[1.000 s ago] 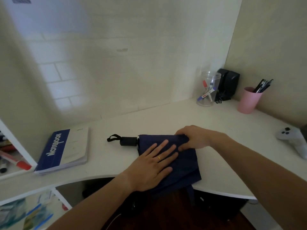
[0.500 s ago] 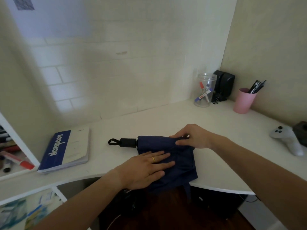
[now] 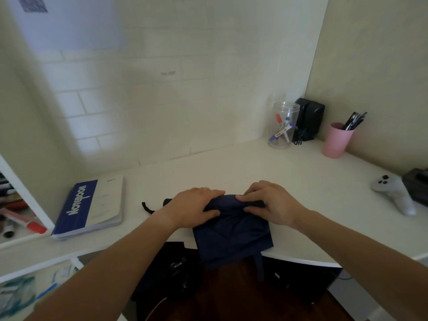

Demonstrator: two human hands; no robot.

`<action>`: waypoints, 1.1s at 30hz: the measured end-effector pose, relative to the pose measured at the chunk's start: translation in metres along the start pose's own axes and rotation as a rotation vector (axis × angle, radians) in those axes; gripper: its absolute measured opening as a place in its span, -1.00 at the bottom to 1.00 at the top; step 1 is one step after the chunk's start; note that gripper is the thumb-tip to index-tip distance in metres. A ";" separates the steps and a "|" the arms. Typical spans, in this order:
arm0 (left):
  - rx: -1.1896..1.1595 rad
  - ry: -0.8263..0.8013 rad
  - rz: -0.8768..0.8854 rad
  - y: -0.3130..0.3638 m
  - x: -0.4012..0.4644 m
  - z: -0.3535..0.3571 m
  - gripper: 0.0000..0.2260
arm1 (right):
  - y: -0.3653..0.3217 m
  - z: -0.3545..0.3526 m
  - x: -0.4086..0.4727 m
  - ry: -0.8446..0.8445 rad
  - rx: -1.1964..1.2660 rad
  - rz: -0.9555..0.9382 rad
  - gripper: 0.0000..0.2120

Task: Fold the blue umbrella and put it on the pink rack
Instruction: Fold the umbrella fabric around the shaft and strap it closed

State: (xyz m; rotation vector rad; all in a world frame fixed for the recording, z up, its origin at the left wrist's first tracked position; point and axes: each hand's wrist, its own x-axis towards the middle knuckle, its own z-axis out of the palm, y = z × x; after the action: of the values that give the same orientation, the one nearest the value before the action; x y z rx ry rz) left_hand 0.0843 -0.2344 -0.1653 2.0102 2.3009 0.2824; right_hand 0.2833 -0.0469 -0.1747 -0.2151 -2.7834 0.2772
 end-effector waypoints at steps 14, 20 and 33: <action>0.176 0.007 0.007 0.002 -0.011 0.018 0.15 | -0.001 -0.011 -0.045 -0.357 0.352 0.233 0.08; 0.213 -0.032 0.010 0.007 -0.010 0.016 0.23 | -0.003 -0.022 -0.041 -0.475 0.261 0.270 0.21; 0.225 0.077 0.053 -0.003 0.035 0.025 -0.51 | 0.003 -0.034 0.002 -0.276 0.147 0.378 -0.37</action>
State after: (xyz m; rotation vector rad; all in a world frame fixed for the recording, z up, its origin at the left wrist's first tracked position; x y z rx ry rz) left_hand 0.0812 -0.1975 -0.1876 2.2030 2.4256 0.1097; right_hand 0.2934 -0.0380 -0.1428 -0.7177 -2.9562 0.6442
